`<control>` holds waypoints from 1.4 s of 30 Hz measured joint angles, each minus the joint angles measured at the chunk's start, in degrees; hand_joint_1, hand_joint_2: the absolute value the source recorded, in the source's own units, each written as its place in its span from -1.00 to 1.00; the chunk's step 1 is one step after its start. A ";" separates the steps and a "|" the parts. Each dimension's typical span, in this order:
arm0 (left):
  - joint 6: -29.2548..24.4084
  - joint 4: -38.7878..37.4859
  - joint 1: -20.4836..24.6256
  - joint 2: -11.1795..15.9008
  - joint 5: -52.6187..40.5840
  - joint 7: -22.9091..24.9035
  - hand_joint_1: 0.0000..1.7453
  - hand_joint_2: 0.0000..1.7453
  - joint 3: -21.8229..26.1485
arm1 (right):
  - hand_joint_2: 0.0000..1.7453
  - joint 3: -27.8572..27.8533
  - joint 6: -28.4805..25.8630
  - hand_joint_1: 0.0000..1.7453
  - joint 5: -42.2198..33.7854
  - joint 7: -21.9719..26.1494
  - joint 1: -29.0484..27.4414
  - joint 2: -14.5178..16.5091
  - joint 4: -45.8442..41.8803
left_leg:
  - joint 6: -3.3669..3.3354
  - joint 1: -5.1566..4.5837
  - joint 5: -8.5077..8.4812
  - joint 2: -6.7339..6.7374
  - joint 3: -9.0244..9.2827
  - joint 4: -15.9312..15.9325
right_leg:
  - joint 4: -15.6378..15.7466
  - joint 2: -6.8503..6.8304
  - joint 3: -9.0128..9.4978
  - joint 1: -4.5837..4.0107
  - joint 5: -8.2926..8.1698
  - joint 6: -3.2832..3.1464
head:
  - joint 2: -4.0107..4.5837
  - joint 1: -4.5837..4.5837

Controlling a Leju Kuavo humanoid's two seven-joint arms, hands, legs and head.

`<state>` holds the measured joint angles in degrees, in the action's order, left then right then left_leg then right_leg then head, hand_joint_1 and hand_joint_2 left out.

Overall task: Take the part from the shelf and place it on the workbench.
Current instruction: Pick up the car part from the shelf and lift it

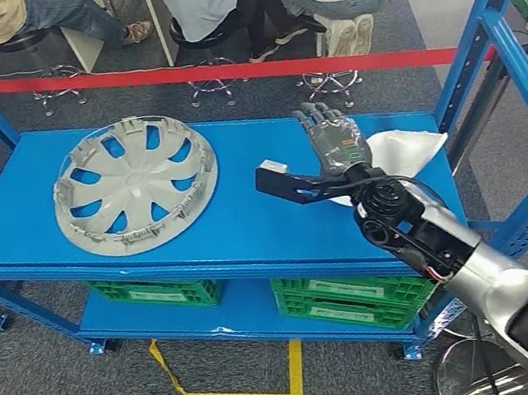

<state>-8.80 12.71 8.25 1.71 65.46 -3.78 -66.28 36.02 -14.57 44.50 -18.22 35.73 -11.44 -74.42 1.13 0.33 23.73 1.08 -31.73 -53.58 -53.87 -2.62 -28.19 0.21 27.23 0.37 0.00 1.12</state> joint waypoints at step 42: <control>0.42 0.01 0.22 -0.09 -0.84 0.50 -1.00 -1.00 0.51 | 1.00 3.45 6.91 -1.00 -2.79 -5.37 -8.96 -13.02 -20.04 | 0.00 0.00 0.01 -0.01 -0.01 0.00 | 0.01 -0.01 0.03 0.00 0.00 0.01 | 0.00 -0.01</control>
<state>-8.38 12.72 8.48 1.62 64.61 -3.27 -65.77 39.46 -7.66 41.71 -23.58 26.77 -24.46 -94.46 1.13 0.33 23.74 1.07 -31.74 -53.57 -53.86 -2.62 -28.15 0.20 27.24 0.38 0.00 1.11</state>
